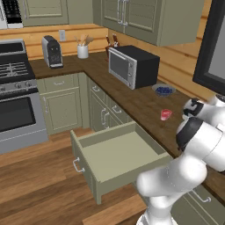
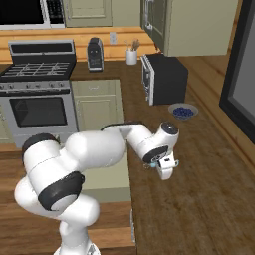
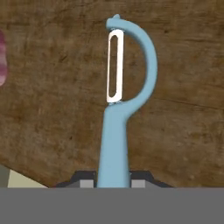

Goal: Pick the peeler from the drawer and place it on the counter.

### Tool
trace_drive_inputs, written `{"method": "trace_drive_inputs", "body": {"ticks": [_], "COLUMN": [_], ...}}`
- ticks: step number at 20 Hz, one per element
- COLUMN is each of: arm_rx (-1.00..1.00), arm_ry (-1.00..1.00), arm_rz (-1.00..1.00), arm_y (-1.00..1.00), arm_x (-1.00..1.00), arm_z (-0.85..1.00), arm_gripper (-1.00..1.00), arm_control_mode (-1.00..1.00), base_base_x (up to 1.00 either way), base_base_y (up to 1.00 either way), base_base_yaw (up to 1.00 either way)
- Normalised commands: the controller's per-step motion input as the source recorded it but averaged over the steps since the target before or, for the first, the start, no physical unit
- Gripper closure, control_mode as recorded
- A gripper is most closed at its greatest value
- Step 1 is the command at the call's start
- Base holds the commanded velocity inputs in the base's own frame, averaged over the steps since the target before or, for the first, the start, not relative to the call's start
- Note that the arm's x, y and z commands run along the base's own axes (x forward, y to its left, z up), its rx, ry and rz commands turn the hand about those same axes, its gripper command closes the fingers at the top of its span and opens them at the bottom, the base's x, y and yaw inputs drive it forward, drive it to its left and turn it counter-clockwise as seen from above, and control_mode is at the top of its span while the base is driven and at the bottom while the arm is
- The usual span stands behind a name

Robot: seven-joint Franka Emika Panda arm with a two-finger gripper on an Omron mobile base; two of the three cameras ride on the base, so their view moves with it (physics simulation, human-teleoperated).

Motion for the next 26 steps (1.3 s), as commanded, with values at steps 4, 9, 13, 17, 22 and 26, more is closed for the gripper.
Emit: {"method": "trace_drive_inputs", "body": {"ticks": [4, 9, 13, 17, 22, 26], "arm_rx": [-0.04, -0.03, -0.02, -0.04, 0.0, -0.03], "arm_ry": [0.0, 0.0, 0.0, 0.0, -0.05, -0.13], "arm_rz": [0.0, 0.0, 0.0, 0.0, 0.03, 0.03], "arm_y": [-0.09, 0.0, 0.0, 0.03, 0.0, 0.28], "arm_x": [0.31, 0.16, 0.11, 0.01, -0.31, -0.54], "arm_z": [-0.61, -0.62, -0.65, -0.4, 0.38, 0.97], "arm_gripper": [1.0, 1.0, 1.0, -1.0, -1.0, -1.0], "arm_control_mode": [-1.0, -1.0, -1.0, -1.0, -1.0, -1.0], "base_base_x": [0.0, 0.0, 0.0, 0.0, 0.0, 0.0], "base_base_y": [0.0, 0.0, 0.0, 0.0, 0.0, 0.0], "base_base_yaw": [0.0, 0.0, 0.0, 0.0, 0.0, 0.0]}}
